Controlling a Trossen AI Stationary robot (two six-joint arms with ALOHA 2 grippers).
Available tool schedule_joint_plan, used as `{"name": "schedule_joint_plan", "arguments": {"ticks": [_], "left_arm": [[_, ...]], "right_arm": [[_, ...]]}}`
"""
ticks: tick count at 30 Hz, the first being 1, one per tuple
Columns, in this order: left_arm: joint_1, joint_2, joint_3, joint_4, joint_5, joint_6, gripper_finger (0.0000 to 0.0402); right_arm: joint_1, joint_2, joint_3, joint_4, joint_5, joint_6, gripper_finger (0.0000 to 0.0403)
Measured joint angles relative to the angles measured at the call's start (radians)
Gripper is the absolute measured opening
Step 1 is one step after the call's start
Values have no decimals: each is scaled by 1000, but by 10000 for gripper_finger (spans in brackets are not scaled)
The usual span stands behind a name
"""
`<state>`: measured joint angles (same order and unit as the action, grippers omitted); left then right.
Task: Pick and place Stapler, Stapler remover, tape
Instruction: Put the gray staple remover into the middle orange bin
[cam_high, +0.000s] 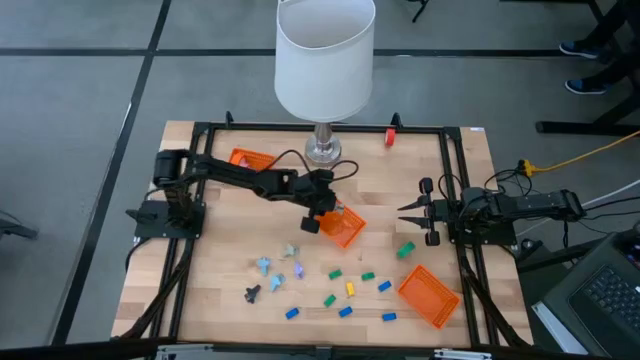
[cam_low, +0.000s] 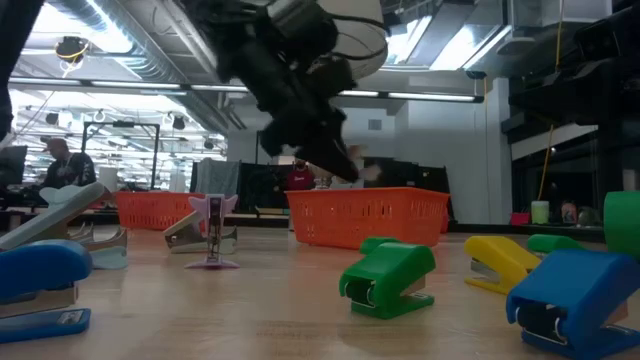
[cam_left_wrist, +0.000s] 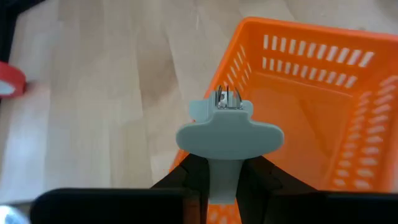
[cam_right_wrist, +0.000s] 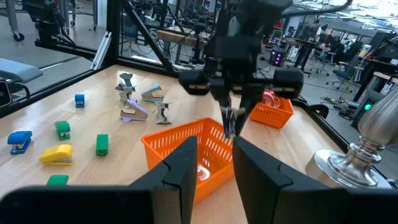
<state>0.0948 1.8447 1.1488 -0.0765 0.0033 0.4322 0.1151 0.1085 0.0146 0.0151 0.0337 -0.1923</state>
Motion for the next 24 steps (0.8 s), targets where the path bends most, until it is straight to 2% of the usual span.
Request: {"name": "schedule_joint_plan", "arguments": {"ticks": [8, 14, 24], "left_arm": [[-1, 90, 27, -8, 3, 2, 48], [-1, 91, 26, -39, 1, 83, 48], [0, 91, 26, -24, 1, 113, 48]], "right_arm": [[0, 0, 0, 0, 0, 0, 106], [0, 0, 0, 0, 0, 0, 106], [0, 0, 0, 0, 0, 0, 106]]}}
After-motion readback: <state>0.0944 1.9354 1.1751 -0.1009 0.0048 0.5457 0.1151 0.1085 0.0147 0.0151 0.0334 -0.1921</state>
